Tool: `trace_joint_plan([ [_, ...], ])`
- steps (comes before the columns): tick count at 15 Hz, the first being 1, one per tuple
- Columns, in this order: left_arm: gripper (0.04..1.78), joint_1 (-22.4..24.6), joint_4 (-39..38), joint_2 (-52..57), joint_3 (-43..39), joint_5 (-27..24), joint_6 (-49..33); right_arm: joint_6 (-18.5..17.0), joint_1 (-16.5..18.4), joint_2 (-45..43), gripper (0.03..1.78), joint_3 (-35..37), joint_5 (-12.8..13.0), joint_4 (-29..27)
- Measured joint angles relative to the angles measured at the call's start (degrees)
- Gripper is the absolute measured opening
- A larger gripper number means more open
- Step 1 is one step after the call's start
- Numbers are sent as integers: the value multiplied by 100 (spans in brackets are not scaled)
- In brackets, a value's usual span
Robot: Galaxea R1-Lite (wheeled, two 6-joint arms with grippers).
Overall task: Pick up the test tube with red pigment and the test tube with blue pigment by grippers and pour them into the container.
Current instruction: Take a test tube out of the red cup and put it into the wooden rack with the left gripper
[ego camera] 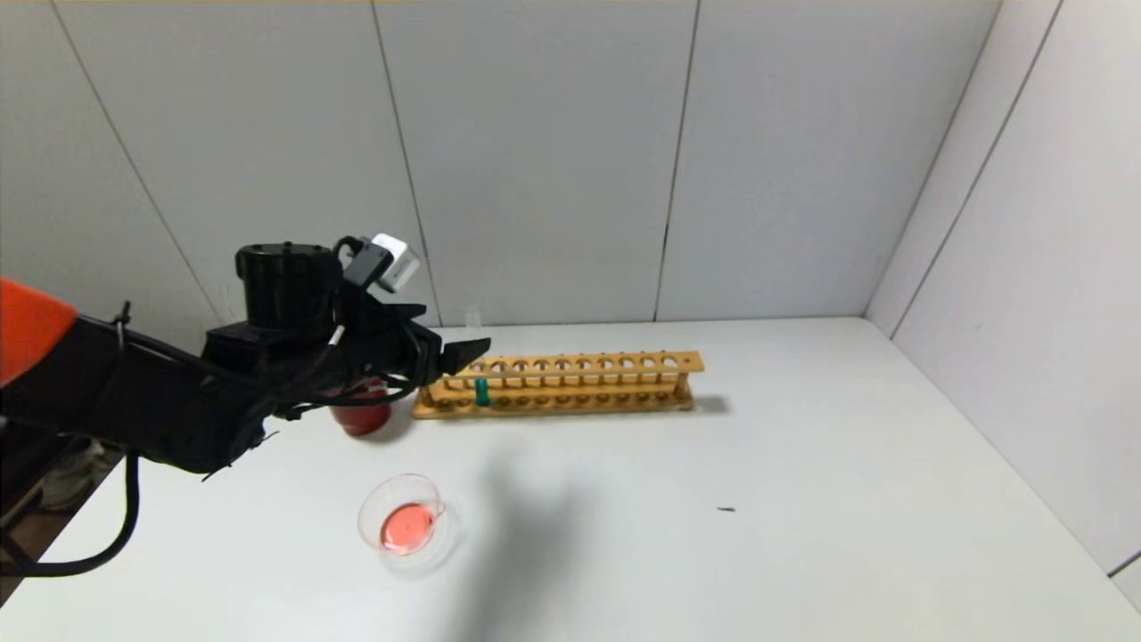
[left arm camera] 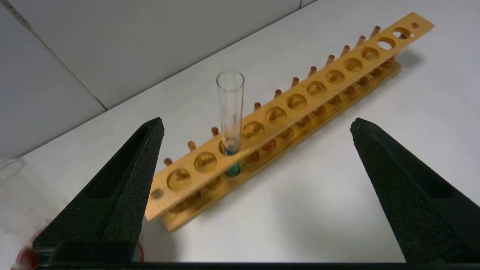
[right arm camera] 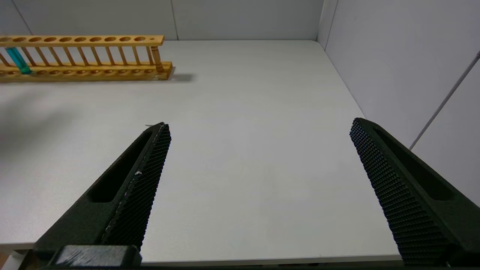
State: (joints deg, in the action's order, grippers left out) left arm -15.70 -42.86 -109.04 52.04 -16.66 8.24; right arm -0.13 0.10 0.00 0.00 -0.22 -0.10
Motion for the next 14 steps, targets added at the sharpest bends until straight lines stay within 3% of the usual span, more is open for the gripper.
trace_joint_plan([
  [9, 174, 16, -18, -1340, 1229, 261, -26, 2, 0, 0, 175, 0, -2, 0],
  [12, 156, 2, -33, -1519, 1414, 272, -33, 2, 0, 0, 175, 0, -2, 0],
  [14, 131, -2, -35, -1562, 1438, 278, -30, 2, 0, 0, 175, 0, 0, 0],
])
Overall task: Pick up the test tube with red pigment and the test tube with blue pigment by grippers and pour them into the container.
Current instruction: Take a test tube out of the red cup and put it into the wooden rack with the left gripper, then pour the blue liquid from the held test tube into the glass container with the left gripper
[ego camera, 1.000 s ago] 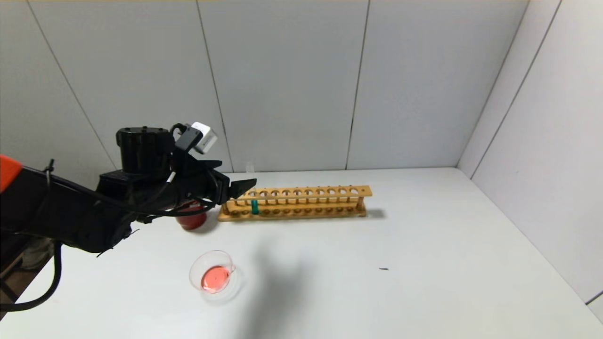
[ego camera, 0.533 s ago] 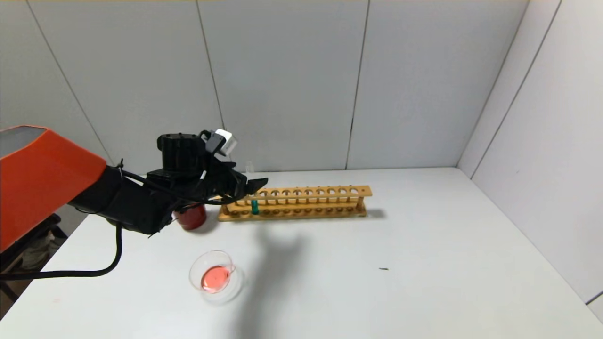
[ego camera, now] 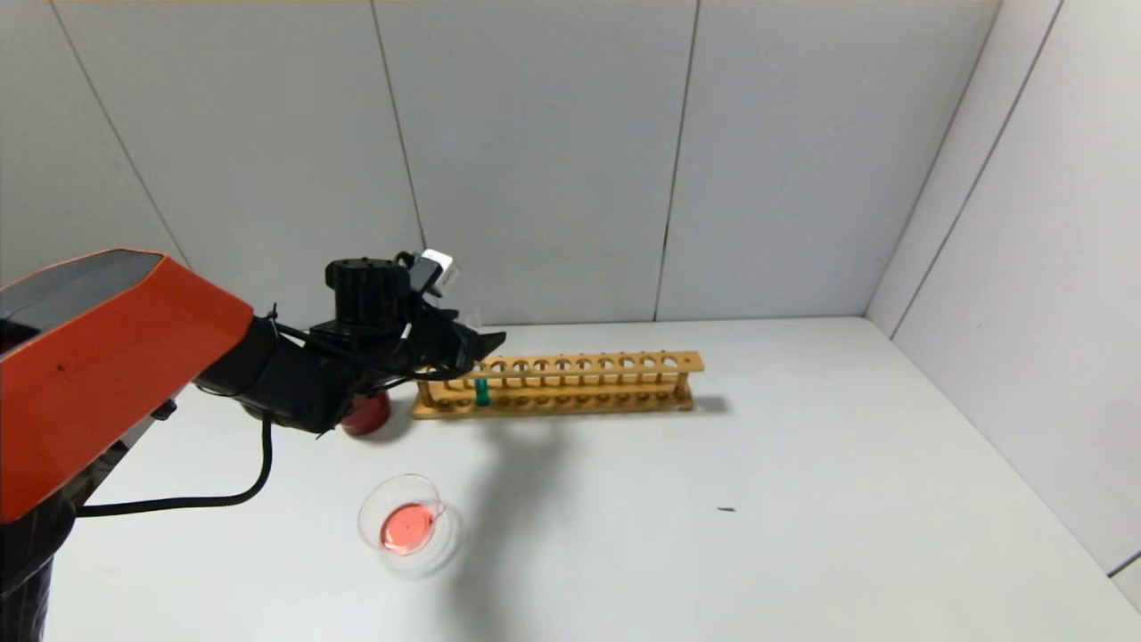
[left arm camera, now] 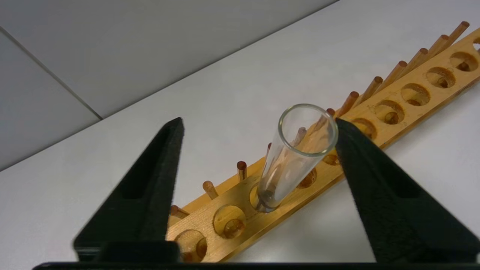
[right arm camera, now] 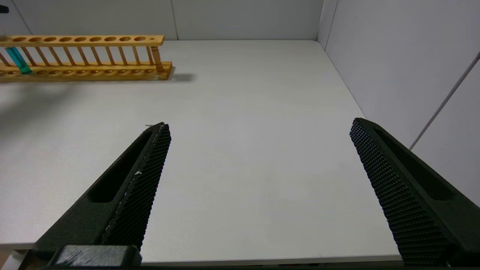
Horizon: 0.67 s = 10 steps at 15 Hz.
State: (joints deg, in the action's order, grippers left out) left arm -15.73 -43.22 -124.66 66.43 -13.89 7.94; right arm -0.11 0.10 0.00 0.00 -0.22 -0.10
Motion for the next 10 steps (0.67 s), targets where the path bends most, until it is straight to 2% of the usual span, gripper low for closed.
trace_joint_plan([
  [4, 58, -1, -2, -17, 20, -2, 5, 0, 0, 0, 175, 0, -2, 0],
  [6, 34, -4, 9, -28, 63, -9, 7, 0, 0, 0, 175, 0, -2, 0],
  [10, 32, -41, 11, -20, 149, 0, 22, 0, 0, 0, 175, 0, -2, 0],
])
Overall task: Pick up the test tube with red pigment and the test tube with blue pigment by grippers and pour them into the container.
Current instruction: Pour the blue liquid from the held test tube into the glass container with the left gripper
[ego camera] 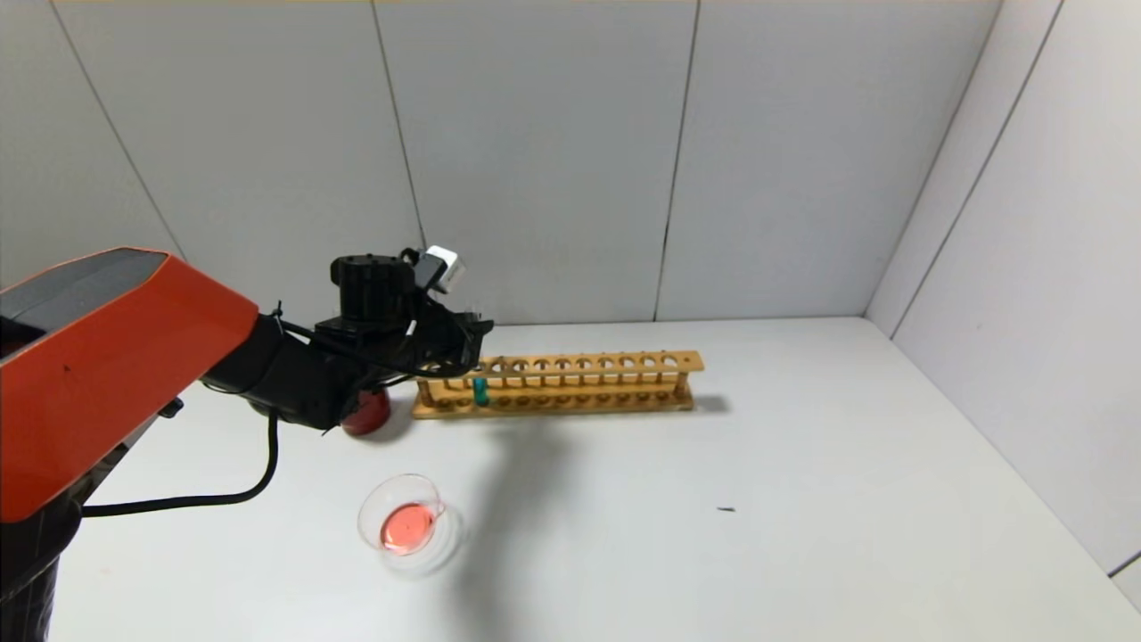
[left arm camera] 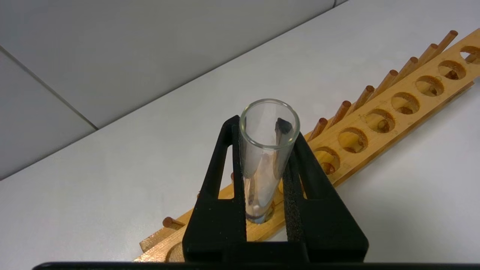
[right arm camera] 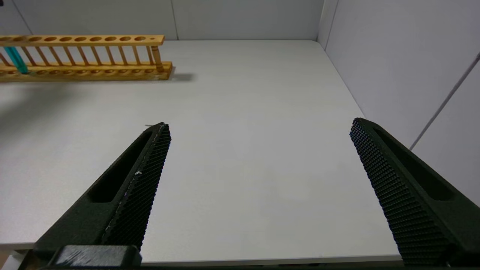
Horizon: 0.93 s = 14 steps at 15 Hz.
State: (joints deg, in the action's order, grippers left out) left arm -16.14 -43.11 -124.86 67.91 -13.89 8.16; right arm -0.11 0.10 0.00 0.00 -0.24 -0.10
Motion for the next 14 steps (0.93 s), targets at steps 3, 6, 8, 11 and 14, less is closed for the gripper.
trace_joint_plan([
  [3, 32, -37, 63, 167, 129, 9, 18, -2, 0, 0, 175, 0, 0, 0],
  [6, 32, -63, 383, 547, 461, 13, 187, -2, 0, 0, 175, 0, 2, 0],
  [8, 32, -48, 658, 873, 706, 27, 400, -2, 0, 0, 175, 0, 2, 0],
  [11, 32, -65, 780, 1406, 850, 27, 482, -5, 0, 0, 175, 0, 2, 0],
  [14, 32, -11, 628, 1858, 518, 297, 514, 0, 0, 0, 175, 0, 2, 0],
])
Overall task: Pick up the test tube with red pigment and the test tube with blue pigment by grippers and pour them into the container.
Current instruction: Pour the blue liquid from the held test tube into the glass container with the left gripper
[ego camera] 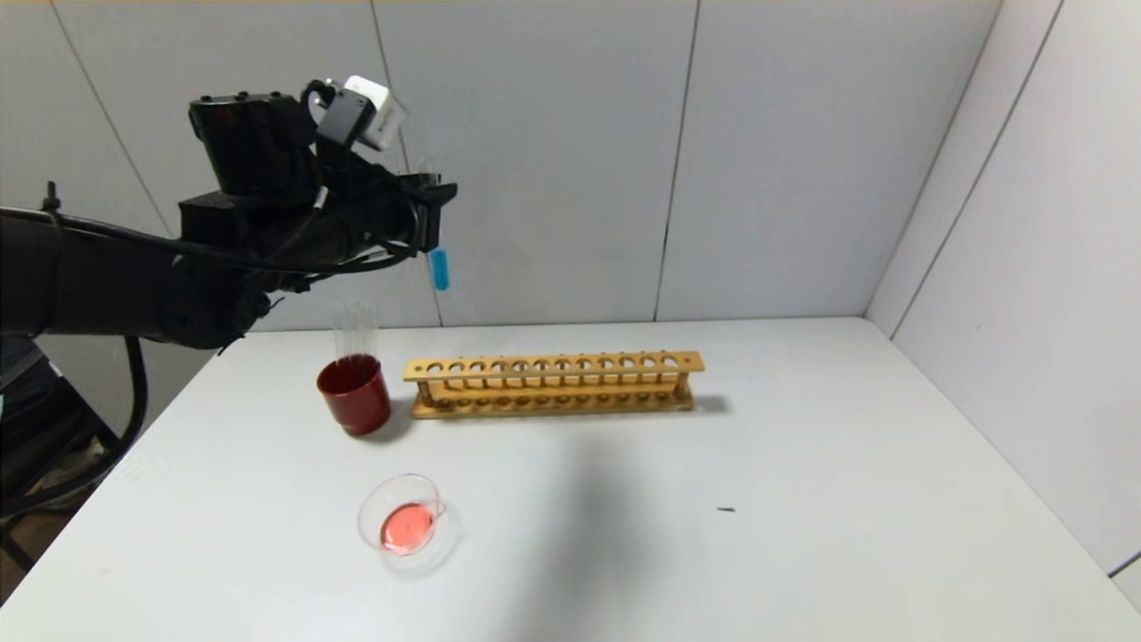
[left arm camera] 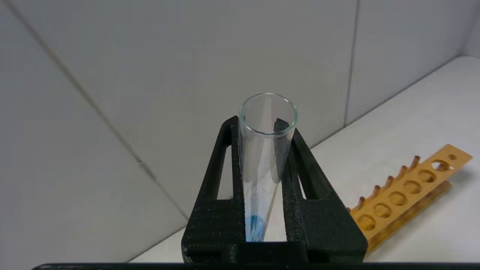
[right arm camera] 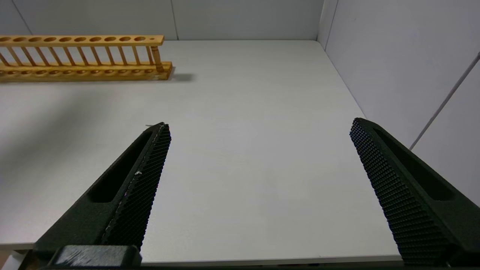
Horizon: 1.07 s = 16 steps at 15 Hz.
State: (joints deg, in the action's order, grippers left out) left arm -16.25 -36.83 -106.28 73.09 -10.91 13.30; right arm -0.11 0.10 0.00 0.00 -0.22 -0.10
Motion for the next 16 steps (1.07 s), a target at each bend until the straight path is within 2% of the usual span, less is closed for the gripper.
trace_joint_plan([
  [4, 32, 171, -686, 501, -1230, 85, 400, 0, 0, 0, 175, 0, -2, 0],
  [8, 32, 355, -1520, 855, -2647, -428, 1213, 0, 0, 0, 175, 0, 0, 0],
  [13, 32, 842, -1854, 1080, -3357, -734, 1393, 1, 0, 0, 175, 0, -2, 0],
  [16, 32, 1286, -1954, 970, -3554, -1488, 2280, 0, 0, 0, 175, 0, -2, 0],
])
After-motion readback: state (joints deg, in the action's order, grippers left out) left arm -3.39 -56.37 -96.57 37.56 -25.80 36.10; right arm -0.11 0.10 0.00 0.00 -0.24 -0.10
